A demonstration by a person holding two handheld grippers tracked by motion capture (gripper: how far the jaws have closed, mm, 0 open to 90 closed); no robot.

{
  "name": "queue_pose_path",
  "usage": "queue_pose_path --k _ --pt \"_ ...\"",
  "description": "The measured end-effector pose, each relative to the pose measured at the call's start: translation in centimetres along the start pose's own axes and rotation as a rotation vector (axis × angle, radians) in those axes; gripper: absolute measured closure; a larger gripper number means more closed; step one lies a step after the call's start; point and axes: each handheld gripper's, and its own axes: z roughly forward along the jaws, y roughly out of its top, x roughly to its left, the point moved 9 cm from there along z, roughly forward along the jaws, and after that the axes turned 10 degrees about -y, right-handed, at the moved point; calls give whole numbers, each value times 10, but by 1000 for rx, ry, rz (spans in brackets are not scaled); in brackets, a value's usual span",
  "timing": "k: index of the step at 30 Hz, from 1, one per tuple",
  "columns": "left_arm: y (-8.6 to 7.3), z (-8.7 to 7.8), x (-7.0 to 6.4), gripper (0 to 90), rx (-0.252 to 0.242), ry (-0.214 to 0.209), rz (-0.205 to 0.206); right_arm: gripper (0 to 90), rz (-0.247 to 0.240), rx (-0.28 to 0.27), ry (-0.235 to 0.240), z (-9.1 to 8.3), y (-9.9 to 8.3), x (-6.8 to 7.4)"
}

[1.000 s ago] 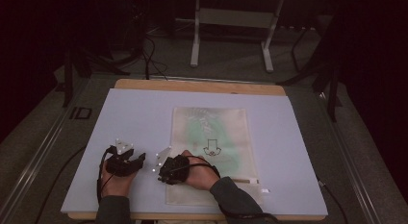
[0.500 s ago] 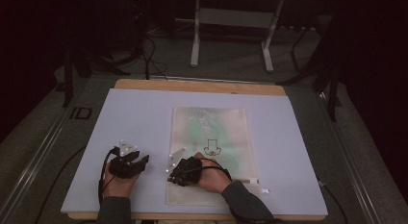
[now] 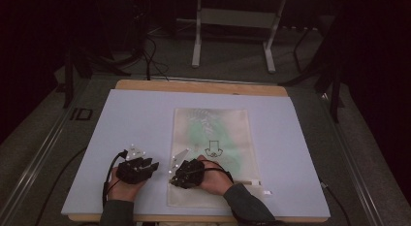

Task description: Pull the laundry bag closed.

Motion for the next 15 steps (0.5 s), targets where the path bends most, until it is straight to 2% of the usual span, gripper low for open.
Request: queue_pose_path --k 3,4,5,6,9,11,15 --pt "0 2 -7 680 9 -36 41 813 -3 -1 -2 0 0 1" --pt "0 2 -7 717 9 -36 41 813 -3 -1 -2 0 0 1" --pt "0 4 -13 717 20 -82 65 813 -5 2 -2 0 0 1" --pt "-1 4 -16 786 26 -95 76 812 -8 1 -4 0 0 1" --pt "-1 7 -24 889 42 -140 115 812 -14 6 -12 0 0 1" --pt "-1 9 -30 893 54 -161 142 812 -8 6 -10 0 0 1" --pt "-1 12 -37 894 63 -187 165 812 -9 1 -7 0 -1 1"
